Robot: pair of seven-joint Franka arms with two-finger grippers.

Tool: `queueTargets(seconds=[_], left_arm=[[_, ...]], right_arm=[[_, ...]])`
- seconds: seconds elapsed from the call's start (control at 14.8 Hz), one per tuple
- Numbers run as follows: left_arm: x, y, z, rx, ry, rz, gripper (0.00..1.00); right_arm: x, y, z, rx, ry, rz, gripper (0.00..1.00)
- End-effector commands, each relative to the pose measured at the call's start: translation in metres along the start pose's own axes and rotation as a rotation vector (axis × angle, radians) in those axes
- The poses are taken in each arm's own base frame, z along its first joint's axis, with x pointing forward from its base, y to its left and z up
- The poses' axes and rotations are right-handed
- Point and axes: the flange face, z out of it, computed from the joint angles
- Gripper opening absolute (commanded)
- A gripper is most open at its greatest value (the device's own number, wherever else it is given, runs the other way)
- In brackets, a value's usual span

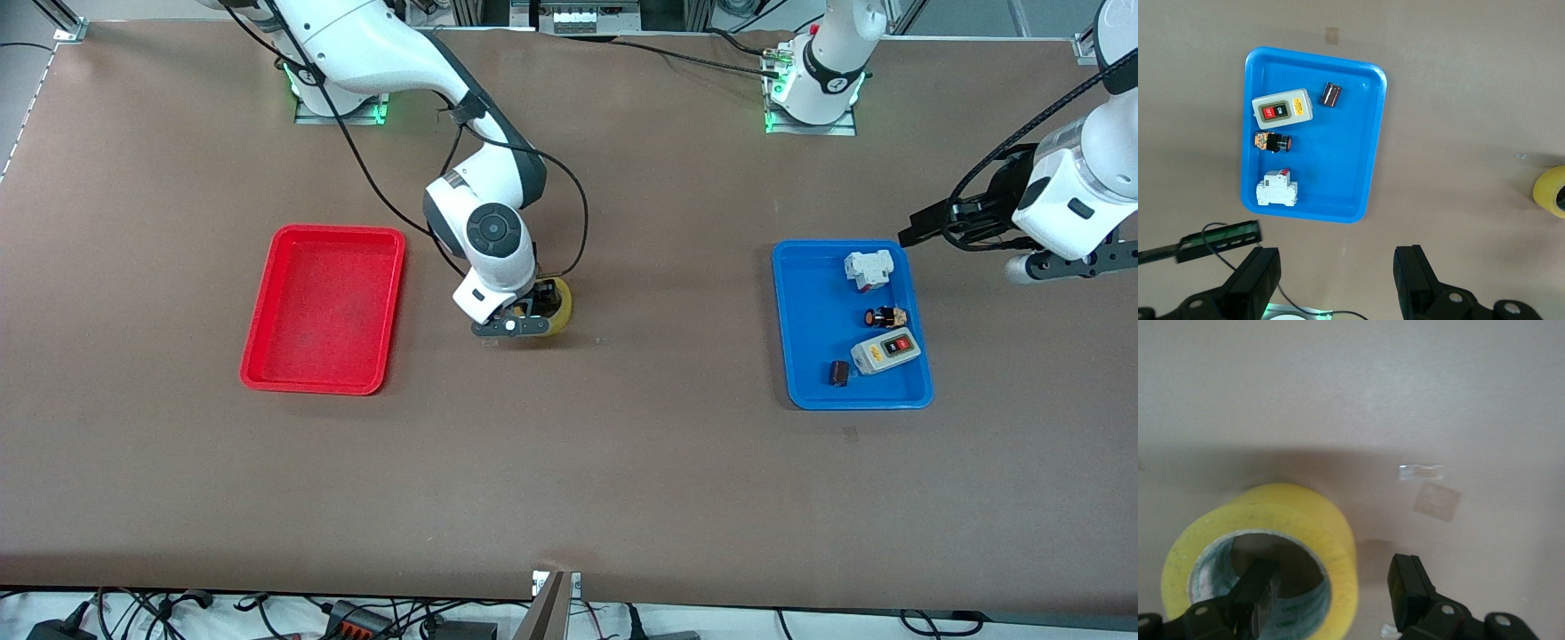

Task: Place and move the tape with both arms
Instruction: 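Grasp the tape with the right gripper while the left gripper withdraws, then carry the tape with the right gripper and lower it into the red tray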

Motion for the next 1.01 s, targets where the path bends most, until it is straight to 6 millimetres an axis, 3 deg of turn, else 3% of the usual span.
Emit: queueTargets(seconds=[0.0, 0.07, 0.14, 0.27, 0.41, 0.47, 0.68, 0.81, 0.95], left_arm=[[-0.009, -0.004, -0.007, -0.018, 0.013, 0.018, 1.00], [-0.014, -0.001, -0.007, -0.006, -0.014, 0.027, 1.00], [-0.016, 0.000, -0.008, -0.005, -0.017, 0.031, 1.00], [-0.016, 0.001, -0.007, 0.001, -0.010, 0.034, 1.00], [-0.016, 0.004, -0.009, 0.015, 0.021, 0.043, 1.00], [-0.015, 0.004, -0.010, 0.012, 0.037, 0.043, 1.00], [-0.014, 0.004, -0.006, 0.010, 0.051, 0.045, 1.00], [-0.018, 0.008, -0.005, 0.009, 0.058, 0.053, 1.00], [-0.019, 0.009, -0.005, 0.011, 0.058, 0.056, 1.00]], right_arm=[[-0.011, 0.004, 0.015, 0.025, 0.026, 0.000, 0.95], [-0.011, 0.004, 0.014, 0.025, 0.026, -0.004, 0.91], [-0.010, 0.005, 0.013, 0.026, 0.027, -0.010, 0.78], [-0.008, 0.008, 0.008, 0.027, 0.032, -0.050, 0.35], [-0.001, 0.014, -0.006, 0.036, 0.045, -0.044, 0.08], [-0.003, 0.013, -0.014, 0.030, 0.036, -0.041, 0.02], [-0.002, 0.026, -0.055, 0.013, 0.013, -0.019, 0.00], [0.008, 0.056, -0.094, 0.010, 0.003, 0.018, 0.00], [0.012, 0.107, -0.114, 0.007, -0.005, 0.061, 0.00]])
